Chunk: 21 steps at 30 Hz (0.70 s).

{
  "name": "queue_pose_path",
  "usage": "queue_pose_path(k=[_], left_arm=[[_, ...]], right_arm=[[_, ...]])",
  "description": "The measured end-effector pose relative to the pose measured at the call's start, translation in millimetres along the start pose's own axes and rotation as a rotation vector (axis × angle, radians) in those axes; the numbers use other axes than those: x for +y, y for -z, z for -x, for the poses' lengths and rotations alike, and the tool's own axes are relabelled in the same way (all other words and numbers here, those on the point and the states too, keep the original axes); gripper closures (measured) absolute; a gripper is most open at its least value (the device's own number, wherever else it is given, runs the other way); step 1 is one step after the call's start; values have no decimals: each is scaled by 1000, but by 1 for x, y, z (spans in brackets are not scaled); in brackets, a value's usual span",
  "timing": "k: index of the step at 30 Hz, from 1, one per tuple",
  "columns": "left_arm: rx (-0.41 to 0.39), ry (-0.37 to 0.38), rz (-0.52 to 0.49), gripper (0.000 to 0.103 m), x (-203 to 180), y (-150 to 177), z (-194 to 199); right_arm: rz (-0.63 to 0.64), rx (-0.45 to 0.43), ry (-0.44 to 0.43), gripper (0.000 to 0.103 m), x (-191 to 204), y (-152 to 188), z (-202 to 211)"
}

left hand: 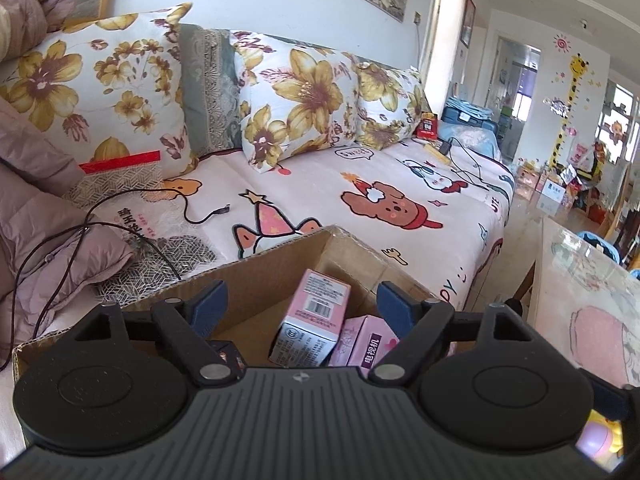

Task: Organize rigid objects
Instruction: 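Lower both pink boxes into the cardboard box and open both tools, then move both tools back over the toy and Rubik's cube on the table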

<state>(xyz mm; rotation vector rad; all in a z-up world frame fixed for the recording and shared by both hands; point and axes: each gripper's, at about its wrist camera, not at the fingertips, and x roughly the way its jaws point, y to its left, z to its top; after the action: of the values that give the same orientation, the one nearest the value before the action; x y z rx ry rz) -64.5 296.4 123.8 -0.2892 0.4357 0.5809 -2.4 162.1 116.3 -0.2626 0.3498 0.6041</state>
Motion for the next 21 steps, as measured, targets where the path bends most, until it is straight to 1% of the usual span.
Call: queue_pose_path(k=[2,3,8,14,21], left_arm=[[5,8,-27,3,-4,2,-1],[8,10,-42,0,-5,2,-2],[9,21,-92,0,-13,6,-2],[16,42,-141,0,-19,11,-1],[23,75,-215,0,-29,17,1]], right_arm=[[-31,0,36,4,-7,5,8],[-47,3,51,3,-11,7,10],[-113,34,123,1,-27,24,22],[-195,53,152,1,-43,40,34],[-230,56,179,1,-54,52,46]])
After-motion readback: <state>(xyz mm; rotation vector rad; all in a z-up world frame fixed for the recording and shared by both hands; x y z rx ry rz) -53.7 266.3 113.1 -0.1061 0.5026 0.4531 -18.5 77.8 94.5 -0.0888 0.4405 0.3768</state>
